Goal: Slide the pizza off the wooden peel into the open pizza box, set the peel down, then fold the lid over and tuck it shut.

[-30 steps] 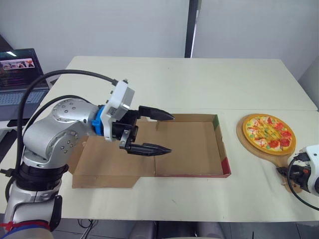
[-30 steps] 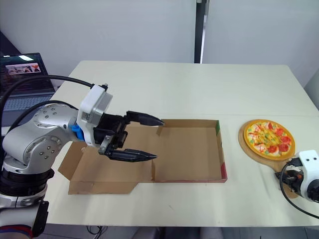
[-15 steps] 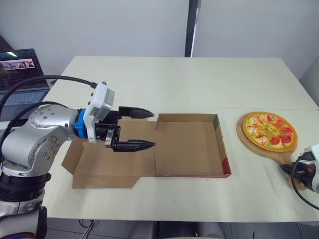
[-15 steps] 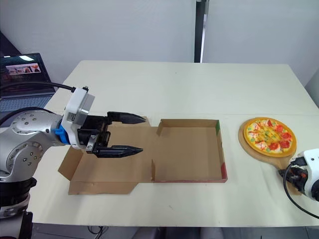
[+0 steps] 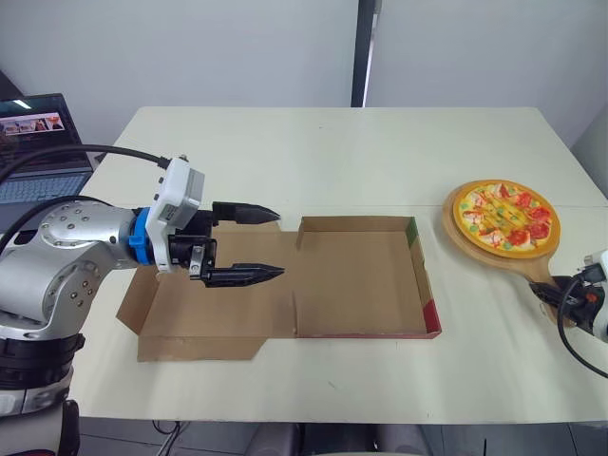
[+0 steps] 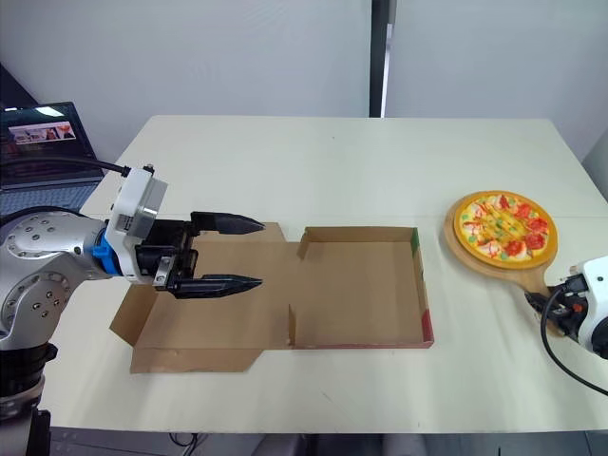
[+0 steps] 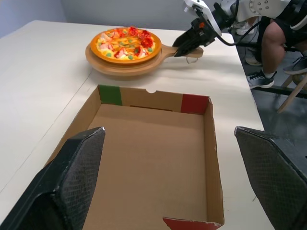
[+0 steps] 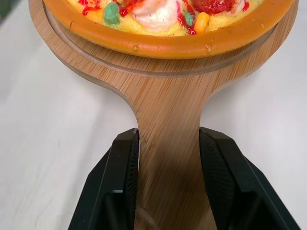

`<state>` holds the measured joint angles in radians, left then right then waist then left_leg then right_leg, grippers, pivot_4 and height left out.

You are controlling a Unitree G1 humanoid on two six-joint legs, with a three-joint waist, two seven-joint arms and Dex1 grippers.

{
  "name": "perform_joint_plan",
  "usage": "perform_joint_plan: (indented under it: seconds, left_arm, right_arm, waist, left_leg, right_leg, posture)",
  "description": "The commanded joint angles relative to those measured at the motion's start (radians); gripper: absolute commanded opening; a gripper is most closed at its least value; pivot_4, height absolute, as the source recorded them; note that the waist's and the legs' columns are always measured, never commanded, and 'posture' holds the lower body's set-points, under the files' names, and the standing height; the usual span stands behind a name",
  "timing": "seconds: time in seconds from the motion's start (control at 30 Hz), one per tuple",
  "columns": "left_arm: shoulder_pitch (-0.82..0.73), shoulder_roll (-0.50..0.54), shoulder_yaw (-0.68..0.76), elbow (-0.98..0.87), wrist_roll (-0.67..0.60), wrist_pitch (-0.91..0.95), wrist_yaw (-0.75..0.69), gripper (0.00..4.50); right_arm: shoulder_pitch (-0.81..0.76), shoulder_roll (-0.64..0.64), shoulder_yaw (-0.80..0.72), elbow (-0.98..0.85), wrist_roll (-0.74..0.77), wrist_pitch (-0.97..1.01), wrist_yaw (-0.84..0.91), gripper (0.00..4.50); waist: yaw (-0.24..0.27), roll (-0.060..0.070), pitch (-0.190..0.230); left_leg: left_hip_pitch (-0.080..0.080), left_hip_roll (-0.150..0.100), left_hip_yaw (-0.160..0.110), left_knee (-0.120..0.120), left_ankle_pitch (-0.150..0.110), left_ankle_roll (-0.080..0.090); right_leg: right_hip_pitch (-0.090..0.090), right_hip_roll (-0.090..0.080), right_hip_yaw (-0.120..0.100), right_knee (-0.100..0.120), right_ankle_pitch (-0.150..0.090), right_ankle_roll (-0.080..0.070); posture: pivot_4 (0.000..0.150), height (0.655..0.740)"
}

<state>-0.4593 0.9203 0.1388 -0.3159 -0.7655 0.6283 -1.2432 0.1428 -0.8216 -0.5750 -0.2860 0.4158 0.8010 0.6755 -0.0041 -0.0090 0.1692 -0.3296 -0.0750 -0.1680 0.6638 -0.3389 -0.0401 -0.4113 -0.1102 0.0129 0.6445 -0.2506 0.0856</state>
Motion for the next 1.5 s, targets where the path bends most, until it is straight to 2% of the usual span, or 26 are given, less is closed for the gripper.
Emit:
perform_joint_plan:
  seconds: [0.03, 0.23, 0.37, 0.5, 0.7, 0.93, 1.07, 1.5]
  left_arm:
    - [-0.007, 0.027, 0.052, -0.008, -0.017, -0.005, -0.009, 4.5]
    - [0.013, 0.048, 0.066, -0.011, -0.019, -0.004, -0.026, 4.5]
    - [0.028, 0.066, 0.086, -0.024, -0.039, 0.007, -0.032, 4.5]
    - [0.045, 0.081, 0.111, -0.044, -0.061, 0.026, -0.033, 4.5]
    - [0.089, 0.099, 0.143, -0.07, -0.067, 0.033, -0.021, 4.5]
    - [0.169, 0.134, 0.234, -0.133, -0.098, 0.081, 0.023, 4.5]
    - [0.232, 0.175, 0.304, -0.157, -0.11, 0.108, 0.025, 4.5]
    - [0.297, 0.191, 0.345, -0.198, -0.13, 0.11, 0.027, 4.5]
  right_arm:
    - [-0.029, -0.015, -0.065, -0.025, 0.02, -0.057, 0.01, 1.58]
    - [-0.062, -0.054, -0.064, -0.044, 0.035, -0.065, 0.051, 1.58]
    - [-0.087, -0.128, -0.04, -0.049, 0.031, -0.065, 0.115, 1.58]
    - [-0.129, -0.221, 0.016, -0.055, 0.042, -0.064, 0.199, 1.58]
    - [-0.294, -0.304, 0.174, -0.004, 0.037, -0.096, 0.289, 1.58]
    - [-0.49, -0.304, 0.371, 0.06, 0.017, -0.157, 0.38, 1.58]
    - [-0.579, -0.291, 0.461, 0.084, -0.01, -0.206, 0.427, 1.58]
    - [-0.669, -0.284, 0.589, 0.11, -0.135, -0.367, 0.496, 1.58]
  waist:
    - [0.0, 0.0, 0.0]
    - [-0.002, 0.002, 0.001]
    - [-0.003, 0.003, 0.002]
    - [-0.005, 0.003, 0.003]
    - [-0.011, 0.003, 0.003]
    - [-0.019, 0.001, 0.004]
    - [-0.022, 0.002, 0.004]
    - [-0.023, 0.002, 0.004]
  left_leg:
    - [0.0, 0.0, 0.0, 0.0, 0.0, 0.0]
    - [0.0, 0.0, 0.002, 0.0, 0.0, 0.001]
    - [0.0, 0.0, 0.003, 0.0, 0.0, 0.001]
    - [-0.001, 0.0, 0.004, 0.0, -0.001, 0.001]
    - [-0.001, 0.001, 0.004, 0.0, -0.001, 0.001]
    - [-0.003, 0.001, 0.004, -0.001, -0.001, 0.001]
    - [-0.01, 0.001, 0.004, 0.0, -0.001, 0.001]
    - [-0.016, 0.001, 0.003, 0.001, -0.001, 0.001]
  right_leg:
    - [0.0, 0.0, 0.0, 0.0, 0.0, 0.0]
    - [-0.001, 0.0, 0.002, 0.0, 0.0, 0.0]
    - [-0.002, 0.0, 0.002, 0.0, 0.0, 0.0]
    - [-0.002, 0.0, 0.002, 0.0, 0.0, 0.0]
    - [-0.003, 0.0, 0.003, 0.0, 0.0, 0.0]
    - [-0.005, 0.0, 0.002, 0.0, 0.001, 0.0]
    - [-0.012, 0.0, 0.002, 0.001, 0.003, -0.001]
    - [-0.018, 0.0, 0.001, 0.0, 0.004, -0.002]
  posture:
    - [0.15, 0.74]
    - [0.15, 0.74]
    - [0.15, 0.74]
    - [0.15, 0.74]
    - [0.15, 0.74]
    - [0.15, 0.74]
    - [0.15, 0.74]
    - [0.15, 0.74]
